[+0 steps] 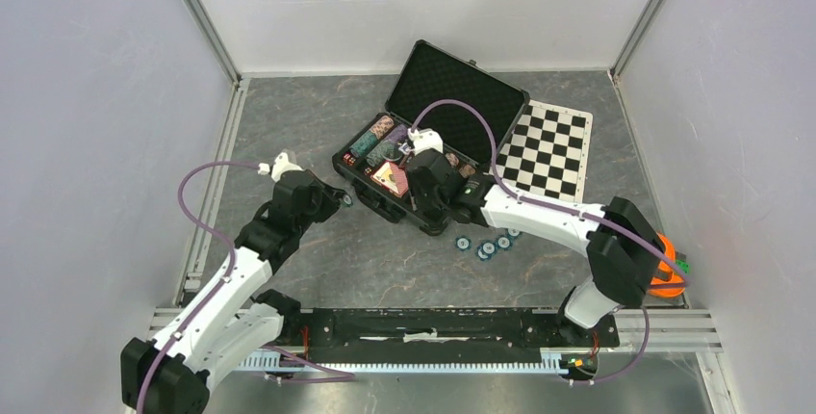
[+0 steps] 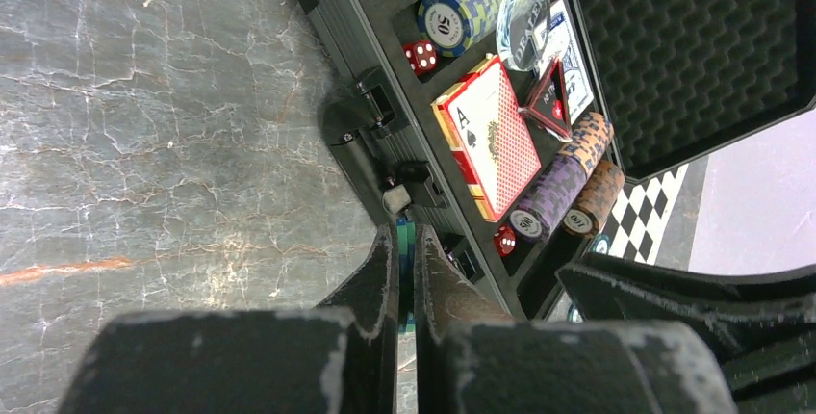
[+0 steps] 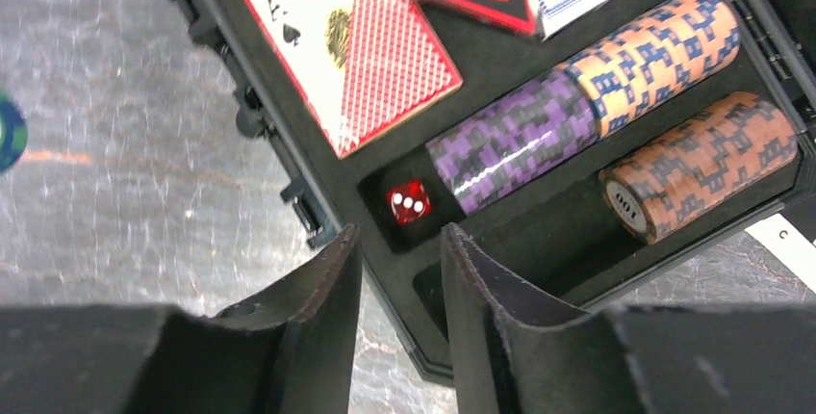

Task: Pack up texas hold em set

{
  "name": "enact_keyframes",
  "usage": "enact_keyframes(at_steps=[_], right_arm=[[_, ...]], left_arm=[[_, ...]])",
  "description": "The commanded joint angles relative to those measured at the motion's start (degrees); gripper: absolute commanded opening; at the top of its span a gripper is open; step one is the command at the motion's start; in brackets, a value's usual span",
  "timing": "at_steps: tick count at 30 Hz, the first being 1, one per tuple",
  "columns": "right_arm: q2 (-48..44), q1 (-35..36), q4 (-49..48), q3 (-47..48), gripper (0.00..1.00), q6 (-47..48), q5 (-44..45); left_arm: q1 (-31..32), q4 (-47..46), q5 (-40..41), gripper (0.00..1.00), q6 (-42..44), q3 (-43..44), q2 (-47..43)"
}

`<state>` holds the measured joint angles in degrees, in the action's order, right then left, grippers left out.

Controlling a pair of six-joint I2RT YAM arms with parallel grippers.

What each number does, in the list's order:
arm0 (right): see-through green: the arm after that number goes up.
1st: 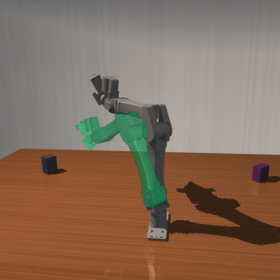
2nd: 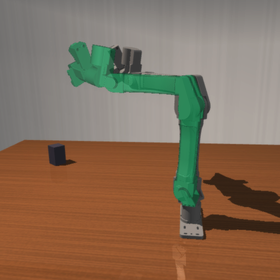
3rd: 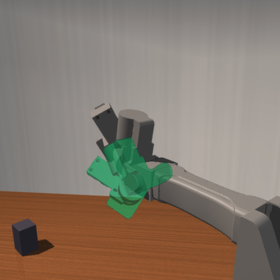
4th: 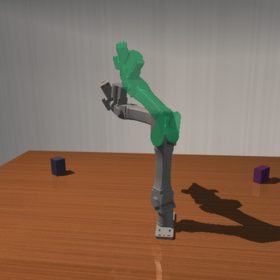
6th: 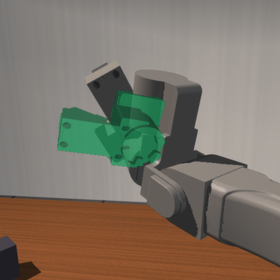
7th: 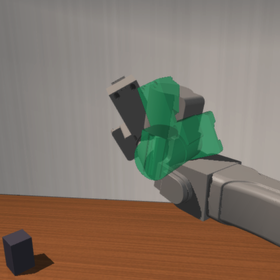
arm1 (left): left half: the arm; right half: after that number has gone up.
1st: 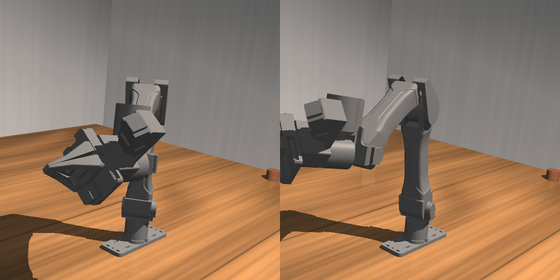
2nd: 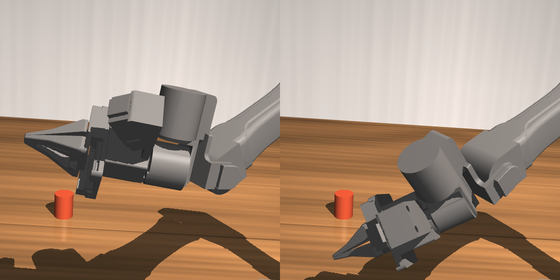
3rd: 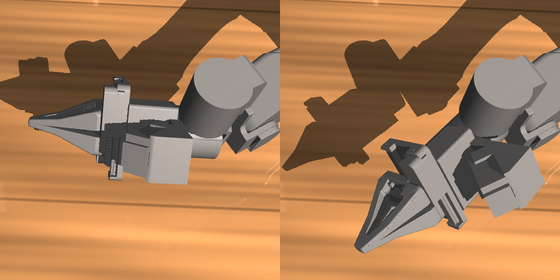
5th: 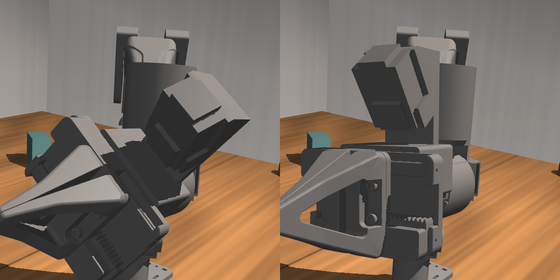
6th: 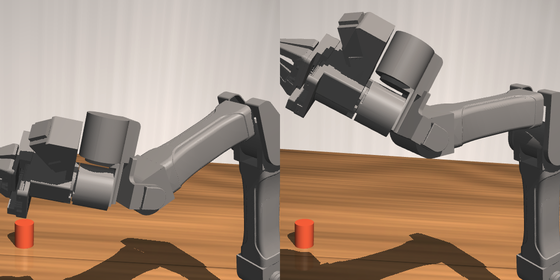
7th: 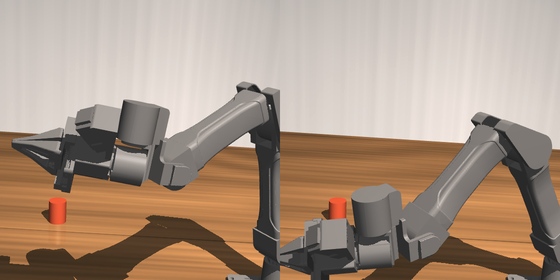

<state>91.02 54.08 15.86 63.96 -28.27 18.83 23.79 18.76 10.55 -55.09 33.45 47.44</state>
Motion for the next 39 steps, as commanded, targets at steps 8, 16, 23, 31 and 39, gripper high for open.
enact_keyframes(at_steps=[8, 16, 23, 31, 39], right_arm=[[7.2, -0.2, 1.5, 7.4, 0.36, -7.6, 5.9], [10.4, -0.2, 3.0, 8.1, 0.35, -8.3, 5.4], [12.5, -0.3, 5.0, 7.7, 0.35, -10.1, 5.2], [14.7, -0.3, 6.2, 9.0, 0.37, -10.2, 3.1], [12.3, -0.3, 7.9, 10.7, 0.29, -8.9, 4.1]], left_arm=[[-0.2, -1.1, 2.1, 0.02, 1.8, -0.9, -2.8], [-0.2, -1.8, 1.4, 0.02, 1.8, -1.2, -2.9], [-0.2, -2.4, 1.0, 0.02, 1.7, -1.5, -3.0], [-0.2, -2.4, 0.8, 0.02, 1.7, -1.4, -3.0], [-0.2, -2.1, 1.0, 0.02, 1.9, -1.3, -3.5]])
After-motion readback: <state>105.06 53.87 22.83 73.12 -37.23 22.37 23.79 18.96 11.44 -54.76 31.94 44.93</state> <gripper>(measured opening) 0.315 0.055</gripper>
